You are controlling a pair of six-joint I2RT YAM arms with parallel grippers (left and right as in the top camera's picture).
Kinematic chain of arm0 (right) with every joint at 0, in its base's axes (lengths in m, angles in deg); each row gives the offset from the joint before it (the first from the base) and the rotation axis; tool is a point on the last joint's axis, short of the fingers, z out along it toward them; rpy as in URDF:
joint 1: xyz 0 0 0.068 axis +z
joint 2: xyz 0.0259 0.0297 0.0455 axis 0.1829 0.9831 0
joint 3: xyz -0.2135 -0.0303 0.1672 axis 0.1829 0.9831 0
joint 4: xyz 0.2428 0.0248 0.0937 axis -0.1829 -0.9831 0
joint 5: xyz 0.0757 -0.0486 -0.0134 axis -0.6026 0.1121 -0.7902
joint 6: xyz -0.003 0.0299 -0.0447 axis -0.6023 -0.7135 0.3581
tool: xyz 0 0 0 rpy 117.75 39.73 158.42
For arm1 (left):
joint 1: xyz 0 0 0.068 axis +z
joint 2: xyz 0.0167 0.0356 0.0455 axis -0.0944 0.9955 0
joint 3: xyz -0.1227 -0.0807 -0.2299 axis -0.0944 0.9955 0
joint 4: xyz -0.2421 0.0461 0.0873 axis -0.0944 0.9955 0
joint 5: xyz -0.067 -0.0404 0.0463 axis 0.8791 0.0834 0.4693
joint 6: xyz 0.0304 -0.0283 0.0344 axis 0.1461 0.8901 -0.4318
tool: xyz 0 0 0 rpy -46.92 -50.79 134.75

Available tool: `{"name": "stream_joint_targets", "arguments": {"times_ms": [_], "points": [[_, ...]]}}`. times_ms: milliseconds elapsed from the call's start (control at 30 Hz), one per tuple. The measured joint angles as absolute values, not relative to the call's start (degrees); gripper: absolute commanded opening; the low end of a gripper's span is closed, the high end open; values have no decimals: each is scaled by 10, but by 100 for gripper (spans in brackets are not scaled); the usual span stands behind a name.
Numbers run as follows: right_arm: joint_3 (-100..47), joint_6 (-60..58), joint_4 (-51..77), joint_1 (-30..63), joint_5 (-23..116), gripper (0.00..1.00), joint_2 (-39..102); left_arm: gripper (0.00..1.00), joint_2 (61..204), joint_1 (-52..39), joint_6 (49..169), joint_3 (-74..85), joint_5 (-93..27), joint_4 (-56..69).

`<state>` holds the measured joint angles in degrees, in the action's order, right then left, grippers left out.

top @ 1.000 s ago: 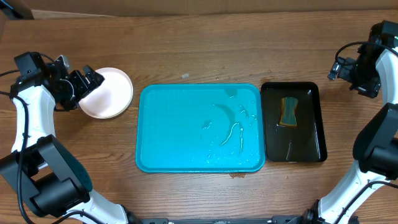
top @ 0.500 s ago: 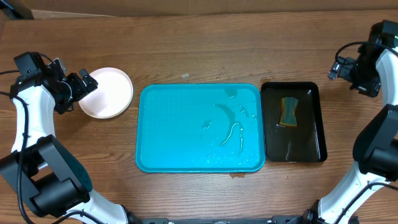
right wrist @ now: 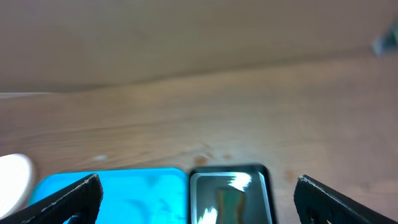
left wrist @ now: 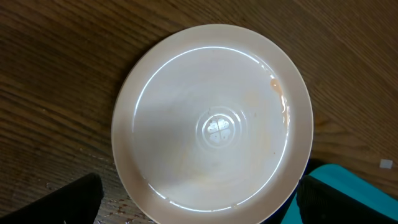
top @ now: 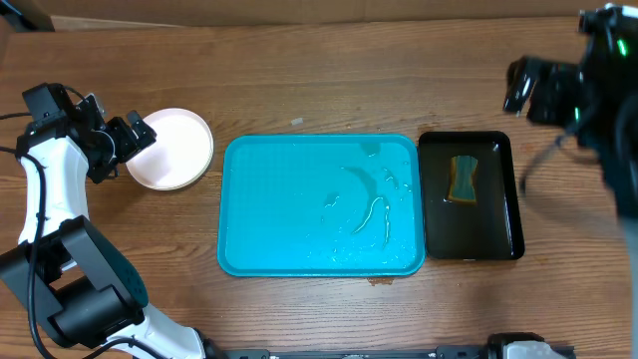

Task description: Clean dirty plates on tray and stack at the side

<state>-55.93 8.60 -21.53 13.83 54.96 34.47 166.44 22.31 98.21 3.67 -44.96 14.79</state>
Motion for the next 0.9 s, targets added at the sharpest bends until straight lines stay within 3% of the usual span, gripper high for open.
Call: {"name": "stream_joint_targets", "arguments": {"times_ms": [200, 367, 633, 900], "points": [[-544, 107, -184, 210, 564, 100, 200, 100, 1664, 223, 982, 37, -450, 148], [-439, 115, -56, 202, 576, 100, 34, 100, 1664, 223, 982, 37, -450, 148], [-130, 116, 149, 188, 577, 100, -209, 100, 1664, 223, 982, 37, -451, 148], [174, 115, 421, 185, 560, 100, -313, 100, 1664, 223, 982, 37, -452, 148]]}}
